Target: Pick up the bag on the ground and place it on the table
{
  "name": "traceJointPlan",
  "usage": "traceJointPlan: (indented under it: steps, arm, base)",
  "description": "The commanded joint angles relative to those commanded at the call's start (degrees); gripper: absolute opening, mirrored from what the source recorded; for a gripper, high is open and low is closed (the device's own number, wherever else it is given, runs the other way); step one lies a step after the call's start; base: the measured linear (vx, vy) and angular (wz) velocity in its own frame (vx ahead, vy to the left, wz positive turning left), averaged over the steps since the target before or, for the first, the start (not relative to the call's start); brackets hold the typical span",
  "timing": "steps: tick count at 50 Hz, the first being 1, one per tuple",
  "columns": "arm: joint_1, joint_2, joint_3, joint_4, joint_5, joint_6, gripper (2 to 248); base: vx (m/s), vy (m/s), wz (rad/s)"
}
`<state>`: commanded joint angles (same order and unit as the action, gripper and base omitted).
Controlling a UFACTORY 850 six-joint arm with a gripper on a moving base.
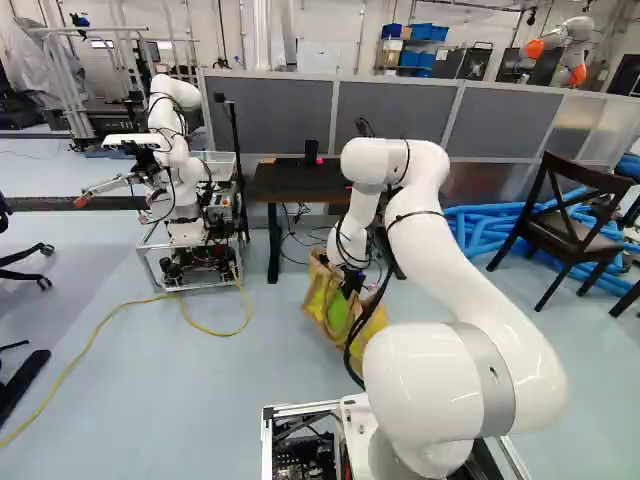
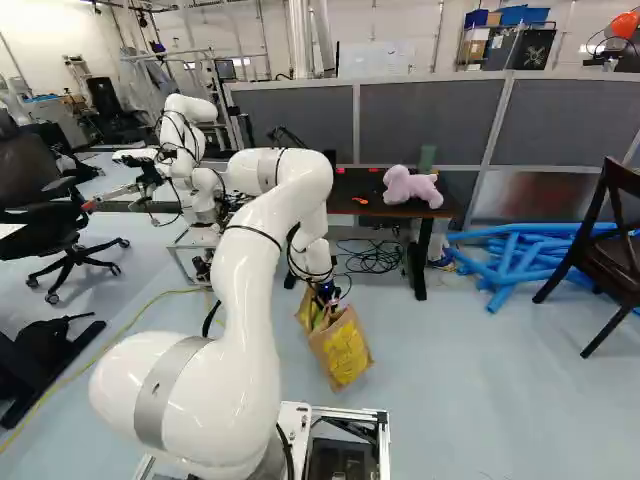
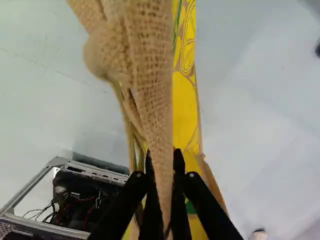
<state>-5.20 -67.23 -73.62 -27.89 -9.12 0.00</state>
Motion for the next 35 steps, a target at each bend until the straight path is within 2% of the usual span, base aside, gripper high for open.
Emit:
traceJointPlan:
  steps: [35]
  arm:
    - [1.11,8.76,8.77,6.24,0.0,0.0,21]
  base:
    - [0.0,0.0,0.0]
